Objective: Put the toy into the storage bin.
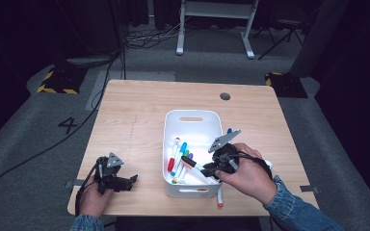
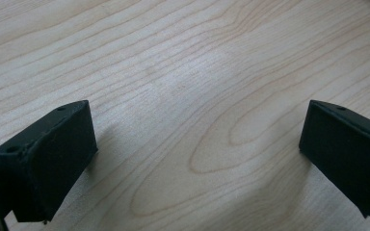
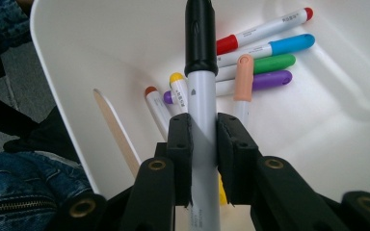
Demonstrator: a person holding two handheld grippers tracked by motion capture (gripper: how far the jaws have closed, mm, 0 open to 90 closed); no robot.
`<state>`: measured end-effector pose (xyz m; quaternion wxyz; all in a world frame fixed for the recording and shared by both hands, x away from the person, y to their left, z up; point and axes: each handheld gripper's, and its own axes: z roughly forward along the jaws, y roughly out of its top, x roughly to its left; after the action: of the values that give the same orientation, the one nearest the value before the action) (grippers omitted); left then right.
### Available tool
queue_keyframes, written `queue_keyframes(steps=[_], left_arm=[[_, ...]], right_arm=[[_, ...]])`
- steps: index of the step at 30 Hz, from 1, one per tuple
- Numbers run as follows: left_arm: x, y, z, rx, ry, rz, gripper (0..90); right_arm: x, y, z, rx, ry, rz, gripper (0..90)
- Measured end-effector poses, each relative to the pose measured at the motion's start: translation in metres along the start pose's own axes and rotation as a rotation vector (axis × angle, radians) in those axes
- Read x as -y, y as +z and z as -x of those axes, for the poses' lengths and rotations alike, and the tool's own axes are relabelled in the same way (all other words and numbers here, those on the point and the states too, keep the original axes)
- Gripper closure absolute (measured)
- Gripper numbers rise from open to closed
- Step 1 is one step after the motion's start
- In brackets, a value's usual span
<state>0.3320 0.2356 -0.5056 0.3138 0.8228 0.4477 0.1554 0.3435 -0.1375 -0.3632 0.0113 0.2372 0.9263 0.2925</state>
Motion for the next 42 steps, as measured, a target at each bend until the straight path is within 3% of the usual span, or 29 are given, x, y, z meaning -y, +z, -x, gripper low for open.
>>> queue_keyframes(steps=[8,11,14,29,42], left_arm=[[0.000,0.000,0.000,0.000,0.000,-0.002,0.0],[0.000,0.000,0.000,0.002,-0.001,-0.001,0.0],[0.000,0.000,0.000,0.001,-0.002,-0.005,0.0],[0.000,0.000,0.000,0.001,-0.002,-0.004,0.0],[0.000,0.000,0.000,0.001,0.001,0.000,0.0]], right_arm=[[-0.001,0.008,-0.001,-0.009,-0.012,-0.036,76.0],[-0.001,0.009,-0.002,-0.025,-0.008,0.010,62.2],[-0.001,0.003,-0.003,0.001,0.014,0.040,54.0],[0.003,-0.024,0.008,0.032,0.056,0.120,55.4],[0.014,-0.051,0.034,0.081,0.123,0.192,55.6]])
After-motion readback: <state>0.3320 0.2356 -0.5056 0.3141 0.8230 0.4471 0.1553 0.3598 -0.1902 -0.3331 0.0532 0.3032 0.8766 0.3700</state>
